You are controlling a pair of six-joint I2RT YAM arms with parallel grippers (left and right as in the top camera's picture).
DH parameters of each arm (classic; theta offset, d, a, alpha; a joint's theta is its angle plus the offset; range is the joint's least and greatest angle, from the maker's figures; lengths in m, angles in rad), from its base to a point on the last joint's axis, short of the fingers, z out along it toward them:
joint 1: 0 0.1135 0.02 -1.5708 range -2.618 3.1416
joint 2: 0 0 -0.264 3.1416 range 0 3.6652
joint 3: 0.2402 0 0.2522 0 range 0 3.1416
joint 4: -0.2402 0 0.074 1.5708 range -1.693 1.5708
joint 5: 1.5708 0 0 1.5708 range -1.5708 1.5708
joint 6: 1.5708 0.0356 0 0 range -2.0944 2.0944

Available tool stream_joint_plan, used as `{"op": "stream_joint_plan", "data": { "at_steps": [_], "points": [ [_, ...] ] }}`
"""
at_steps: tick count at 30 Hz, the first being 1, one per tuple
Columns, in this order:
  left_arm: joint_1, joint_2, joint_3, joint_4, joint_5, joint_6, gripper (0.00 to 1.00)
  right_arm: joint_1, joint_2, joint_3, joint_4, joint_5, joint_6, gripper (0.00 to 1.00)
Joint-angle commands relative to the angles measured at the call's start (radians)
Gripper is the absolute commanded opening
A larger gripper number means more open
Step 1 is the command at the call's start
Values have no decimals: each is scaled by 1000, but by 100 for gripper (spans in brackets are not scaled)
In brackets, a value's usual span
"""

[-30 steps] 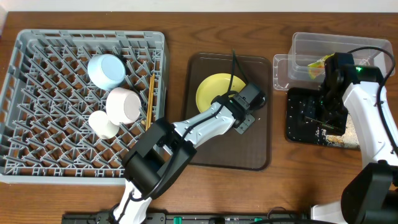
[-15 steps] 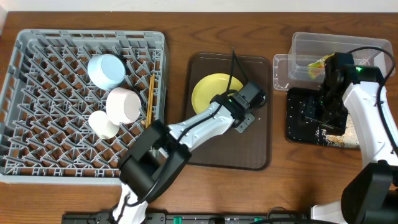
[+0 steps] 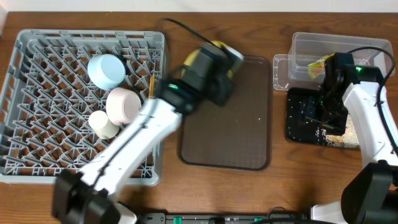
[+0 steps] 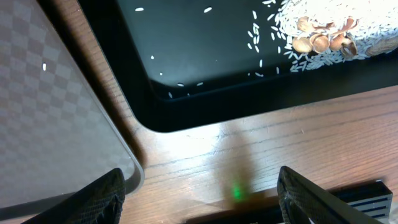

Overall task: Sort waste into correct bins and load items into the dishwasher
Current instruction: 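Carry the yellow plate into the rack and stand it upright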

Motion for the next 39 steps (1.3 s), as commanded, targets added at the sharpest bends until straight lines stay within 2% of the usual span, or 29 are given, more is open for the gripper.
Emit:
{"op": "stream_joint_plan", "data": {
  "at_steps": [1,7,11,17,30,34,35,37,39],
  "points": [
    [138,-37,-6,-4,240,-47,6,-5,-23,10,0,0,-12,76],
    [395,-21,-6,-3,591,-56,6,-5,-23,10,0,0,-12,76],
    [524,-13,-6,0,722,-64,6,-5,-23,10,-1,0,-12,76],
    [638,11,-6,0,870,-64,6,-5,-23,10,-1,0,-12,76],
    [682,198,-6,4,924,-90,6,-5,-23,10,-4,0,-12,76],
    [681,217,-6,7,847,-90,7,-5,-23,10,-4,0,-12,76],
    [681,217,-6,8,826,-90,9,-5,-23,10,-4,0,-12,76],
    [682,215,-6,18,819,-90,37,-5,-23,10,-4,0,-12,76],
    [682,212,-6,19,815,-90,48,-5,-23,10,-3,0,-12,77]
  ]
}}
